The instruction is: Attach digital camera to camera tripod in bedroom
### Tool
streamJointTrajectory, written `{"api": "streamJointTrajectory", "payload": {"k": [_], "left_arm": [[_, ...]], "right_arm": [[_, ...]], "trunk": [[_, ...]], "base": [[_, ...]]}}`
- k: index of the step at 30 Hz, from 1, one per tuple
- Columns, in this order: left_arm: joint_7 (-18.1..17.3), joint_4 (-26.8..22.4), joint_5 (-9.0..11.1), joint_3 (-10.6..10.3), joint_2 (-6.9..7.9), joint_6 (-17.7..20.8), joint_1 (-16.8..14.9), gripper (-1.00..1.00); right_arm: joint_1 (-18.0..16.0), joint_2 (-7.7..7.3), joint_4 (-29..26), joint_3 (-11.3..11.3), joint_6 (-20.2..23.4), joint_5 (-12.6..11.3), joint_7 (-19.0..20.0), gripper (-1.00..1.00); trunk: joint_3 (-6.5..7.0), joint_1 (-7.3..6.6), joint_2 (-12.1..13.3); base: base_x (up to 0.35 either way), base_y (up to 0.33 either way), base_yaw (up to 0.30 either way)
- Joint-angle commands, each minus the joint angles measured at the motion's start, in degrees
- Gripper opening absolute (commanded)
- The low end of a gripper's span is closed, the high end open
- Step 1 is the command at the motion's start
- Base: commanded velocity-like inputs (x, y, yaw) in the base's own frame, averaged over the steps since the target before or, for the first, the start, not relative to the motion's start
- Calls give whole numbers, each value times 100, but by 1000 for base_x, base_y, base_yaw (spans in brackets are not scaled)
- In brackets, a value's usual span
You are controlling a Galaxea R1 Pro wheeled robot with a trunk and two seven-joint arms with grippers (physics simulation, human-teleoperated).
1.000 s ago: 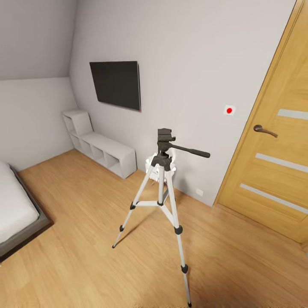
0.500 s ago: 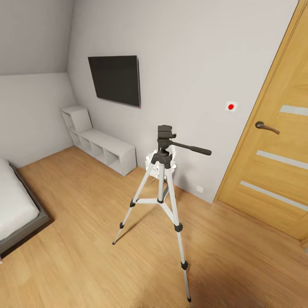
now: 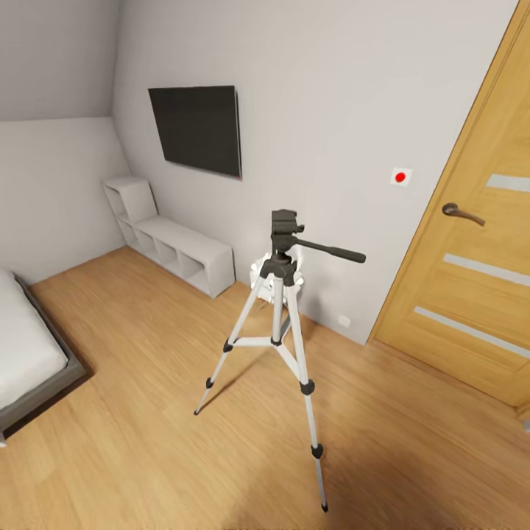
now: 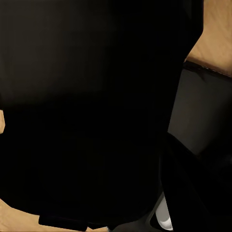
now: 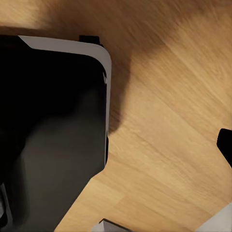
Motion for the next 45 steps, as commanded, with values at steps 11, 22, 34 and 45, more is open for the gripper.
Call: {"api": "streamJointTrajectory", "payload": {"k": [11, 22, 34, 45], "left_arm": [[-19, 5, 40, -46, 3, -15, -4, -100], [-19, 5, 40, -47, 4, -15, -4, -100], [-19, 5, 40, -47, 3, -15, -4, -100], [-19, 5, 40, -47, 1, -15, -4, -100]], "right_arm": [[-8, -7, 18, 43, -40, -39, -6, 100], [-8, -12, 18, 45, -14, -31, 53, 100], [-8, 11, 18, 45, -30, -35, 58, 100], [-8, 14, 18, 45, -10, -36, 43, 100]], "trunk": [[-29, 3, -11], [-29, 3, -11], [-29, 3, -11], [-29, 3, -11]], "base": [[0, 0, 0], [0, 0, 0], [0, 0, 0], [0, 0, 0]]}}
